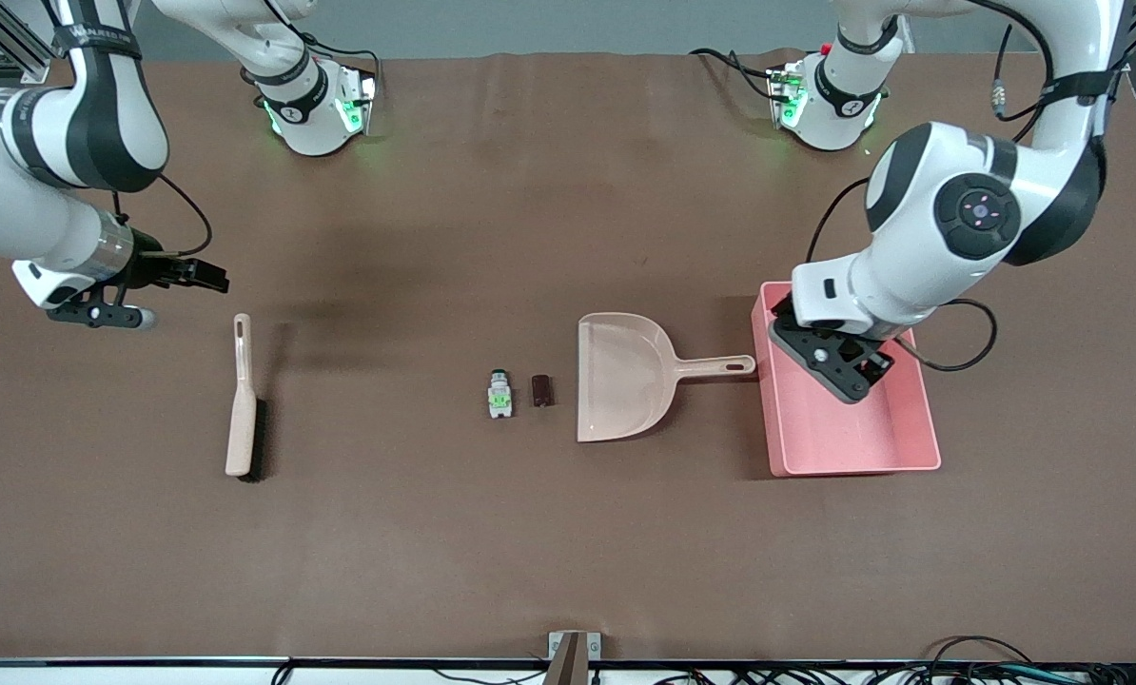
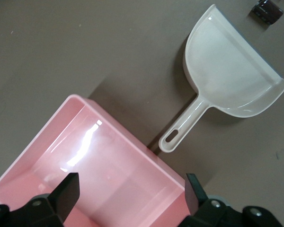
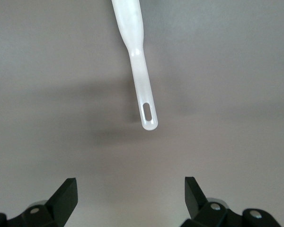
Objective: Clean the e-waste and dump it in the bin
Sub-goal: 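Grasp the dustpan handle with the left gripper while the right gripper grasps the brush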
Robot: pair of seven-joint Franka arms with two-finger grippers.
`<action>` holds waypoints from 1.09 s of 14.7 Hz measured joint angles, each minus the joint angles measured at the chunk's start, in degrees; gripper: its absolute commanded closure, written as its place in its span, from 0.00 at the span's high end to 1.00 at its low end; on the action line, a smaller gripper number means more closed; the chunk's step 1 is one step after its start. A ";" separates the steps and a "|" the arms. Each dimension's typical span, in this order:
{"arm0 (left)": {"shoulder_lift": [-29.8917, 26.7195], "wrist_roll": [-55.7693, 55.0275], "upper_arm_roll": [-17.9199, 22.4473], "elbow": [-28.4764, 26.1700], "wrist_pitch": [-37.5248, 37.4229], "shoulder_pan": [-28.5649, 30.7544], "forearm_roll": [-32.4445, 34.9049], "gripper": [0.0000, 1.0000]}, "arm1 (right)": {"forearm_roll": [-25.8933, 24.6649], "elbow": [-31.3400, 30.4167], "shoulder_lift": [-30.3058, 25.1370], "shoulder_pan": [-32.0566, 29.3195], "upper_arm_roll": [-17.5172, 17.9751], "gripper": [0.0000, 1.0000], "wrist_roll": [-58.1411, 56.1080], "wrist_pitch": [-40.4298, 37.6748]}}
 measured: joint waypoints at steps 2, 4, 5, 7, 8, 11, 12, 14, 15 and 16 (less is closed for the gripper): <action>1.11 2.80 -0.54 -0.98 3.12 -0.02 0.00 0.97 | 0.00 -0.58 -0.01 0.00 0.02 1.00 -0.08 0.90; 2.13 5.87 -0.98 -1.99 5.87 -0.03 0.00 0.97 | 0.00 -0.89 0.26 0.00 0.06 1.00 -0.16 2.61; 2.62 7.49 -1.17 -2.42 7.11 -0.04 0.00 0.97 | -0.01 -1.30 0.87 0.01 0.10 1.00 -0.19 4.10; 3.81 10.64 -1.32 -2.90 9.05 -0.03 0.00 0.96 | -0.01 -2.09 3.53 0.17 0.26 1.00 -0.40 8.21; 4.51 12.09 -1.44 -3.00 10.14 -0.03 0.00 0.95 | -0.03 -2.17 5.42 0.37 0.33 1.00 -0.52 10.17; 6.61 16.34 -2.16 -3.54 13.91 -0.06 0.00 0.95 | -0.21 -2.10 10.42 1.76 0.53 1.00 -0.71 14.21; 7.15 17.14 -2.36 -3.95 15.07 -0.10 0.00 0.95 | -0.23 -2.07 11.37 2.33 0.58 1.00 -0.71 15.10; 7.99 18.01 -2.84 -4.49 16.35 -0.45 0.09 0.95 | -0.28 -1.95 12.33 2.90 0.66 1.00 -0.71 15.97; 8.35 18.10 -2.87 -4.58 16.55 -0.95 0.21 0.95 | -0.33 -1.92 12.51 2.91 0.65 1.00 -0.71 16.17; 8.65 18.10 -2.91 -4.59 16.67 -1.51 0.39 0.95 | -0.42 -1.92 12.61 2.87 0.61 1.00 -0.73 16.59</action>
